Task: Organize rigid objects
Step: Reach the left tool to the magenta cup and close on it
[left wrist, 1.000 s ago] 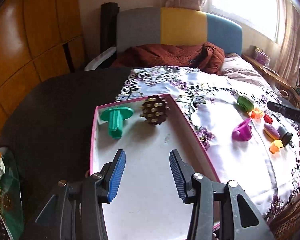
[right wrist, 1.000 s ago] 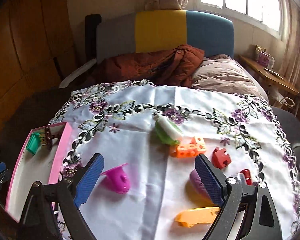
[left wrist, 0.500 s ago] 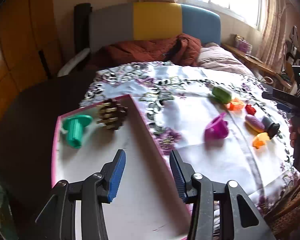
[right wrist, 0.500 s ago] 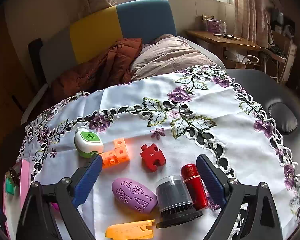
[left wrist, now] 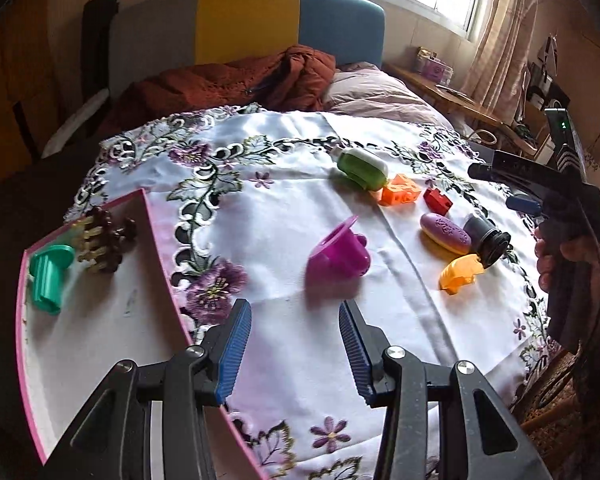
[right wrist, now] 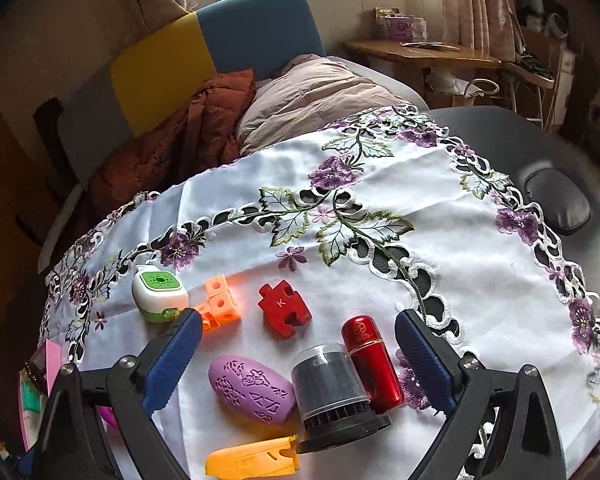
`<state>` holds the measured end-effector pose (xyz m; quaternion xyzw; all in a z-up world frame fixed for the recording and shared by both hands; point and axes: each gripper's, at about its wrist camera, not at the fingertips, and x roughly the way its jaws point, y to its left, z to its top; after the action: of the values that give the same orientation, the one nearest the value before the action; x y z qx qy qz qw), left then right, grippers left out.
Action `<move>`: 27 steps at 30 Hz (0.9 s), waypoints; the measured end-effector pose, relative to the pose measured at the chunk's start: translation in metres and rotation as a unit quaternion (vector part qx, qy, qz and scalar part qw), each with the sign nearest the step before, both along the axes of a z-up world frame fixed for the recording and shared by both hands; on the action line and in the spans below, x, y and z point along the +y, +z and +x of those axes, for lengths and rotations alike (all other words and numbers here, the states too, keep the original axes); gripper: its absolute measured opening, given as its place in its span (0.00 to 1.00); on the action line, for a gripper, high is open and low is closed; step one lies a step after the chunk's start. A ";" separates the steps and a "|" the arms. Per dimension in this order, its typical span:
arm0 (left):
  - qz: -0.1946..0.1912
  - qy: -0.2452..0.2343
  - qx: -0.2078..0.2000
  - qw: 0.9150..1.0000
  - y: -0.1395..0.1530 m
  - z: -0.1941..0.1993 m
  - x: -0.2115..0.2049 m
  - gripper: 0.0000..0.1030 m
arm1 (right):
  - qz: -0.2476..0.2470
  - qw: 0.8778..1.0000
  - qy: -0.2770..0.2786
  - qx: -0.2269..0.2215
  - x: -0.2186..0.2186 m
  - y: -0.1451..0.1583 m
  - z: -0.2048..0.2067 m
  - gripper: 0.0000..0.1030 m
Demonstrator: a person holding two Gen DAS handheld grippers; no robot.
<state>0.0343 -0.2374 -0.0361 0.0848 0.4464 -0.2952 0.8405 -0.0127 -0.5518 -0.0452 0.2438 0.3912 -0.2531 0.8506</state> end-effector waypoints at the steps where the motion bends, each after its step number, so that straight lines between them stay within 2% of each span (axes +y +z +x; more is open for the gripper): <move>1: -0.002 -0.002 0.007 1.000 -0.002 0.001 -0.005 0.45 | 0.000 1.000 -0.003 -0.001 -0.001 0.001 0.000 0.95; 5: -0.024 -0.006 0.057 0.998 -0.014 0.009 -0.023 0.45 | 0.006 1.000 -0.017 -0.011 -0.006 0.003 -0.005 0.95; 9: -0.042 0.002 0.089 0.995 -0.027 0.017 -0.039 0.45 | 0.007 0.999 -0.028 -0.024 -0.011 0.007 -0.009 0.95; 15: -0.059 0.042 0.120 0.990 -0.044 0.040 -0.056 0.54 | 0.019 0.997 -0.058 -0.047 -0.023 0.013 -0.020 0.95; 20: -0.057 0.072 0.123 0.988 -0.053 0.059 -0.070 0.58 | 0.027 0.994 -0.083 -0.058 -0.033 0.014 -0.029 0.95; 23: -0.046 0.074 0.110 0.990 -0.057 0.066 -0.079 0.57 | 0.036 0.995 -0.082 -0.036 -0.035 0.006 -0.024 0.95; 25: -0.037 0.064 0.100 0.992 -0.058 0.069 -0.083 0.52 | 0.038 0.996 -0.083 -0.021 -0.037 0.001 -0.022 0.95; 27: -0.036 0.051 0.092 0.994 -0.058 0.071 -0.085 0.52 | 0.039 0.996 -0.085 -0.007 -0.039 -0.004 -0.022 0.95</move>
<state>0.1050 -0.3222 -0.0938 0.0042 0.5145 -0.2742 0.8124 -0.0342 -0.5906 -0.0491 0.3109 0.3727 -0.3079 0.8183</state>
